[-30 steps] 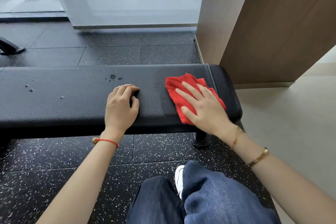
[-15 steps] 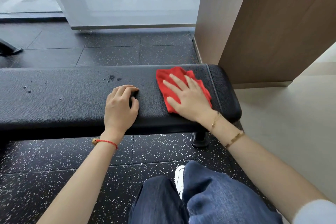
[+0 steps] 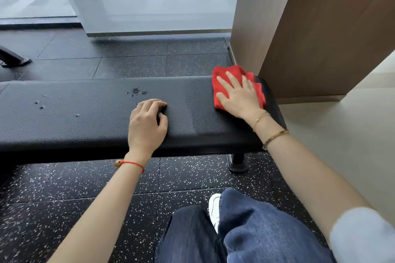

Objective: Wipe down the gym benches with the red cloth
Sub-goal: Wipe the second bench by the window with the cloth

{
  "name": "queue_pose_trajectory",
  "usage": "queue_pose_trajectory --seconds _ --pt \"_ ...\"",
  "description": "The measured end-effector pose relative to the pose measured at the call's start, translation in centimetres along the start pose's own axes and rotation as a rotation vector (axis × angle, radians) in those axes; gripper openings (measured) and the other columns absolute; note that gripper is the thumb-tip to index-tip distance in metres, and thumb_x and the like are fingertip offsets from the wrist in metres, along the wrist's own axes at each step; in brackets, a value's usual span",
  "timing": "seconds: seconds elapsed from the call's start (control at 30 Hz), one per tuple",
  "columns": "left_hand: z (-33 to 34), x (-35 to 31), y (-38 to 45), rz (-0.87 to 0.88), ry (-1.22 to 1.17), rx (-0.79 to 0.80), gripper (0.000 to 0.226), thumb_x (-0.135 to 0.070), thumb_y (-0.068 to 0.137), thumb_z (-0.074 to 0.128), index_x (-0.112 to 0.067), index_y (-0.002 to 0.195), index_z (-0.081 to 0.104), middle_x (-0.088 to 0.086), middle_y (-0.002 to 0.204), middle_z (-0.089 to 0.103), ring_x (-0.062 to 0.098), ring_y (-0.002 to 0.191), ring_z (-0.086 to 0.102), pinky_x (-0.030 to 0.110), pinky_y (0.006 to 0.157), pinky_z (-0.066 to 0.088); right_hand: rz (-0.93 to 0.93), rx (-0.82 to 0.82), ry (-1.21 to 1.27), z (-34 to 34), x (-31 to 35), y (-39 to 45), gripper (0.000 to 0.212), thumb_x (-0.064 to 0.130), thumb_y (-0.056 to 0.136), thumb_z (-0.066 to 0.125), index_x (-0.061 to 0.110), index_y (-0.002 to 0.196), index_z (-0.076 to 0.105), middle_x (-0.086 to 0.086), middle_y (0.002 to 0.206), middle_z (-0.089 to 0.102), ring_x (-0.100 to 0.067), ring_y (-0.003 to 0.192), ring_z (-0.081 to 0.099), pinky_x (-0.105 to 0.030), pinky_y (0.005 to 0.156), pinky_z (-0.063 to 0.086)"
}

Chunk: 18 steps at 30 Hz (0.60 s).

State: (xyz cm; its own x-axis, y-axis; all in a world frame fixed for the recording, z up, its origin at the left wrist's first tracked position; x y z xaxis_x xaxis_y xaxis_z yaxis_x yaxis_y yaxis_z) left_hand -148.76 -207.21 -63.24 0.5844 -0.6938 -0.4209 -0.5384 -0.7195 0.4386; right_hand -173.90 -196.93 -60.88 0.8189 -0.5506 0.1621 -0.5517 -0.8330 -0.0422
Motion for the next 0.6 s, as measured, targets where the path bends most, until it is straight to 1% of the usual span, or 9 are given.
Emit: queue_pose_trajectory --seconds 0.13,0.2,0.27,0.3,0.37,0.4,0.47,0.53,0.6 --pt "0.0 0.1 0.1 0.004 -0.006 0.004 0.026 -0.016 0.086 0.054 -0.019 0.110 0.065 -0.004 0.116 0.064 0.022 0.113 0.054 0.038 0.099 0.041 -0.231 -0.009 -0.016 0.7 3.8 -3.4 0.058 0.049 0.098 0.038 0.041 0.153 0.022 0.009 0.164 0.013 -0.034 0.149 0.012 -0.044 0.123 0.003" --pt "0.0 0.1 0.1 0.011 -0.007 0.004 0.026 -0.017 0.086 0.053 -0.019 0.110 0.065 -0.004 0.116 0.064 0.022 0.113 0.054 0.038 0.099 0.041 -0.338 -0.017 -0.016 0.8 3.7 -6.0 0.058 0.049 0.096 0.042 0.041 0.152 0.026 0.010 0.163 0.017 -0.033 0.148 0.017 -0.044 0.123 0.007" --pt "0.0 0.1 0.0 0.017 -0.012 0.004 0.027 -0.019 0.086 0.052 -0.019 0.110 0.065 -0.004 0.116 0.064 0.021 0.113 0.054 0.037 0.099 0.040 -0.379 -0.030 -0.017 0.7 2.1 -8.0 0.059 0.052 0.094 0.040 0.041 0.151 0.029 0.011 0.162 0.020 -0.031 0.146 0.022 -0.045 0.122 0.011" --pt "0.0 0.2 0.0 0.018 -0.013 0.003 0.027 -0.019 0.086 0.051 -0.019 0.110 0.065 -0.004 0.116 0.064 0.021 0.113 0.054 0.037 0.099 0.040 -0.365 -0.040 -0.017 0.6 1.0 -8.5 0.060 0.054 0.092 0.036 0.041 0.150 0.030 0.012 0.161 0.022 -0.030 0.145 0.024 -0.045 0.121 0.013" --pt "0.0 0.2 0.0 0.019 -0.014 0.001 0.027 -0.020 0.087 0.051 -0.019 0.110 0.064 -0.004 0.116 0.064 0.021 0.113 0.054 0.036 0.099 0.040 -0.280 -0.063 -0.028 0.1 -1.6 -8.2 0.063 0.058 0.089 0.028 0.040 0.150 0.032 0.012 0.161 0.022 -0.029 0.144 0.027 -0.044 0.121 0.015" --pt "0.0 0.2 0.0 0.019 -0.013 0.001 0.027 -0.019 0.087 0.051 -0.019 0.110 0.064 -0.004 0.116 0.064 0.021 0.113 0.054 0.036 0.099 0.040 -0.219 -0.074 -0.034 -0.1 -2.7 -7.4 0.062 0.058 0.090 0.028 0.040 0.150 0.032 0.011 0.161 0.022 -0.029 0.144 0.026 -0.044 0.121 0.015" --pt "0.0 0.1 0.0 0.015 -0.012 0.001 0.027 -0.019 0.087 0.051 -0.018 0.110 0.065 -0.003 0.116 0.064 0.021 0.113 0.054 0.036 0.100 0.040 -0.089 -0.085 -0.032 -0.3 -3.8 -5.1 0.057 0.055 0.095 0.033 0.040 0.150 0.031 0.010 0.162 0.020 -0.031 0.146 0.022 -0.042 0.121 0.013" --pt "0.0 0.0 0.0 0.011 -0.010 0.001 0.027 -0.019 0.087 0.051 -0.018 0.110 0.065 -0.003 0.116 0.064 0.021 0.113 0.054 0.036 0.100 0.040 -0.014 -0.081 -0.031 -0.4 -3.3 -2.9 0.056 0.053 0.097 0.035 0.040 0.151 0.028 0.009 0.163 0.016 -0.033 0.147 0.018 -0.044 0.122 0.010" --pt "0.1 0.0 -0.1 0.006 -0.006 0.006 0.027 -0.019 0.088 0.051 -0.019 0.111 0.064 -0.003 0.116 0.064 0.021 0.114 0.054 0.037 0.100 0.040 -0.023 -0.061 -0.026 0.0 -1.0 -1.6 0.057 0.052 0.098 0.033 0.041 0.152 0.023 0.009 0.164 0.013 -0.035 0.148 0.014 -0.045 0.122 0.006"
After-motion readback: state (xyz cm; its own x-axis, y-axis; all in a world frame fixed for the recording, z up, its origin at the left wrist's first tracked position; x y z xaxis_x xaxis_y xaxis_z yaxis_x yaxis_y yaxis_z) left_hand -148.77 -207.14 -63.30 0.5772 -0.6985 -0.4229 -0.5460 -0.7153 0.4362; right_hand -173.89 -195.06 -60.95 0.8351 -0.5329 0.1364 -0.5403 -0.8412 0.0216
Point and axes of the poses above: each hand's wrist, its own y-axis towards the middle knuckle, its own z-axis out of the palm, x = y × z, the point moved 3 cm from there along y, towards the middle knuckle
